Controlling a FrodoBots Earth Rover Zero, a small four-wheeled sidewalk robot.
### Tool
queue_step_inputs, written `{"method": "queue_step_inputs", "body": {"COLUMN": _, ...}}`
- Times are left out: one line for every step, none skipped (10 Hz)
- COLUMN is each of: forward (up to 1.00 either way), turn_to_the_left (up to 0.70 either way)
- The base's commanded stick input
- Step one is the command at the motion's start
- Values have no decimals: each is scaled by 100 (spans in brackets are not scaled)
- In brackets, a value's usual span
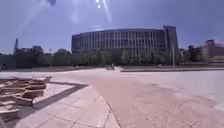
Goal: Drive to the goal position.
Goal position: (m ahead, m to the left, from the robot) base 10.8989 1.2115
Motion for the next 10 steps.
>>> {"method": "queue_step_inputs", "body": {"forward": 76, "turn_to_the_left": 0}}
{"method": "queue_step_inputs", "body": {"forward": 76, "turn_to_the_left": 0}}
{"method": "queue_step_inputs", "body": {"forward": 76, "turn_to_the_left": 0}}
{"method": "queue_step_inputs", "body": {"forward": 76, "turn_to_the_left": 0}}
{"method": "queue_step_inputs", "body": {"forward": 76, "turn_to_the_left": 0}}
{"method": "queue_step_inputs", "body": {"forward": 76, "turn_to_the_left": 0}}
{"method": "queue_step_inputs", "body": {"forward": 76, "turn_to_the_left": 25}}
{"method": "queue_step_inputs", "body": {"forward": 76, "turn_to_the_left": 38}}
{"method": "queue_step_inputs", "body": {"forward": 76, "turn_to_the_left": 36}}
{"method": "queue_step_inputs", "body": {"forward": 76, "turn_to_the_left": 1}}
